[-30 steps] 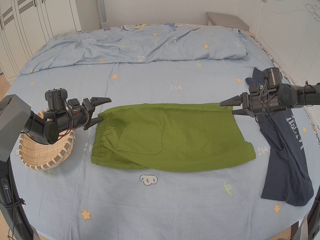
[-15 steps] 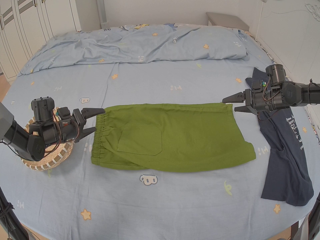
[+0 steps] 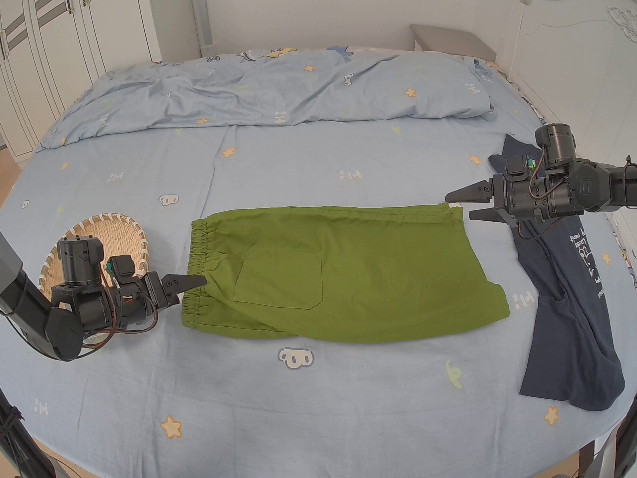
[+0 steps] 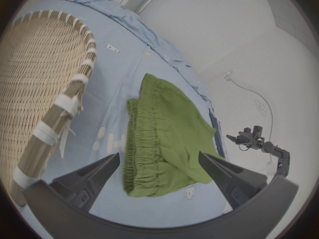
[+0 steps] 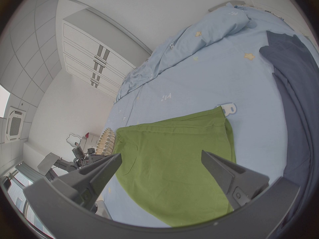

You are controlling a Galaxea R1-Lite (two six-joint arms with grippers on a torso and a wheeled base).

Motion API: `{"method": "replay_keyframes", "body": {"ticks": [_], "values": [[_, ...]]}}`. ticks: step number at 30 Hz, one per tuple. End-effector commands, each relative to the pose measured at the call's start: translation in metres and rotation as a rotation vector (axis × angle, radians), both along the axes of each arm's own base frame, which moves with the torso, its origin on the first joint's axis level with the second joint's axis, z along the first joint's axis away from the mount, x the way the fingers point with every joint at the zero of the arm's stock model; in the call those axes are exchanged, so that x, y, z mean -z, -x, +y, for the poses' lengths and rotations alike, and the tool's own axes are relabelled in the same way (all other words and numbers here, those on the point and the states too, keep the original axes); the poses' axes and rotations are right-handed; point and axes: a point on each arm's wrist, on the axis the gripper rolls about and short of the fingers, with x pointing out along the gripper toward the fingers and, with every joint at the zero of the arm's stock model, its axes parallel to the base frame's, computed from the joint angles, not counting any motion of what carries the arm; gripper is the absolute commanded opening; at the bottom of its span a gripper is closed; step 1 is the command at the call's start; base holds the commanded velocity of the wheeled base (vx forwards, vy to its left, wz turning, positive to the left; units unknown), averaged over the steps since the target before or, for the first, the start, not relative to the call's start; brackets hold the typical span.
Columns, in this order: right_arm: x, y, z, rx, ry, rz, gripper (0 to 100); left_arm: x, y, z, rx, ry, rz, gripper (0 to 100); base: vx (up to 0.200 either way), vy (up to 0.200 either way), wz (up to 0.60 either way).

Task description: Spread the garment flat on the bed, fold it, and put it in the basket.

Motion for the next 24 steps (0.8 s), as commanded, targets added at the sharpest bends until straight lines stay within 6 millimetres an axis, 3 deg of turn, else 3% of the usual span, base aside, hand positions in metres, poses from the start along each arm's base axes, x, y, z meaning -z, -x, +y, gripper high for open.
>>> {"method": "replay_keyframes", "body": {"ticks": [1, 8, 24], "values": [[-0.001, 0.002, 0.001, -0.004, 0.000, -0.004, 100, 0.022, -0.011, -0.002, -0.006, -0.031, 0.049, 100, 0.000, 0.000, 0.00], [0.000, 0.002, 0.003, -0.007, 0.000, -0.002, 100, 0.038, -0.029, -0.017, 0.029, -0.022, 0.083, 100, 0.000, 0.000, 0.00], [0.001, 0.002, 0.002, -0.006, 0.000, -0.001, 100, 0.035, -0.049, -0.011, -0.008, 0.143, 0.145, 100, 0.000, 0.000, 0.00]]}}
